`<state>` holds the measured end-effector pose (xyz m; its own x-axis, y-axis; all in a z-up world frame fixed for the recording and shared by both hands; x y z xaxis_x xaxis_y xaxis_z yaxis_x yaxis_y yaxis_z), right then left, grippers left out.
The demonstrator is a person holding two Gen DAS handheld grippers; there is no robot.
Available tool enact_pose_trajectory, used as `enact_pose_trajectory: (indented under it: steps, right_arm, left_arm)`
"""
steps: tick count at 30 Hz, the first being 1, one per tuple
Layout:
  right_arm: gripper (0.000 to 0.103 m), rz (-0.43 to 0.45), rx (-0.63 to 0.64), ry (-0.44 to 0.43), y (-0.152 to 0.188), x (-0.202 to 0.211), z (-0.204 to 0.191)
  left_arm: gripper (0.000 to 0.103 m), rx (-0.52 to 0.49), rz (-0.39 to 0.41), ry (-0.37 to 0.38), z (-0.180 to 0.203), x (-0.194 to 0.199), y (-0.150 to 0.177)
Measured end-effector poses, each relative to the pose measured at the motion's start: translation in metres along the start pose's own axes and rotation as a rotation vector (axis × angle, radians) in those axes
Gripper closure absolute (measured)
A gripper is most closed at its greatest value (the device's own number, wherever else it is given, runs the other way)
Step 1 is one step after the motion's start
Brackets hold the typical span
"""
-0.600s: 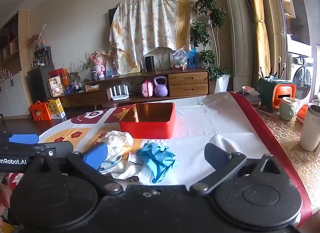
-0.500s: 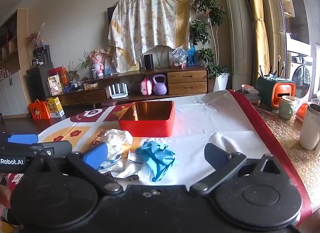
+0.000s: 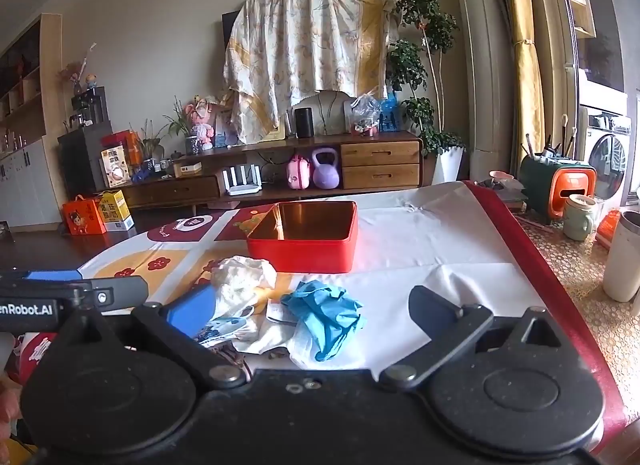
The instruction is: Organize soft objects
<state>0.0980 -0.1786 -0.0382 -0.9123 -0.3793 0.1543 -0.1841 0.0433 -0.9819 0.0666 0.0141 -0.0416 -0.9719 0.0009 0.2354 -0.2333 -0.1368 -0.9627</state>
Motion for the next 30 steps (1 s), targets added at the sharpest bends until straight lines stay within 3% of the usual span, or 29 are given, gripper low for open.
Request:
enact_pose_trajectory:
  steps: [12,30]
  right_arm:
    - [0.000,-0.005,-0.004,-0.037,0.000,0.001,-0.010]
    - [0.000,-0.005,-0.001,-0.043,-0.001,0.001,-0.014]
  left_arm:
    - [0.000,0.005,-0.002,-0.044,-0.009,0.003,-0.001]
    - [0.000,0.004,0.006,-0.051,-0.011,0.009,-0.007]
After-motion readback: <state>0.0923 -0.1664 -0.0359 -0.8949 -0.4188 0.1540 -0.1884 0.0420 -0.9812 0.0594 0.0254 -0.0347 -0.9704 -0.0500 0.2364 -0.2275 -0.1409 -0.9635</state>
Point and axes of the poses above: each gripper's, at about its wrist camera, not at the fingertips, and x roughly against the way its jaws point, z to its right, y to its underside, the point moved 8 cm from there along -x, roughly the way its jaws point, and after that the axes turned 15 degrees about z, right-handed, at the moved point
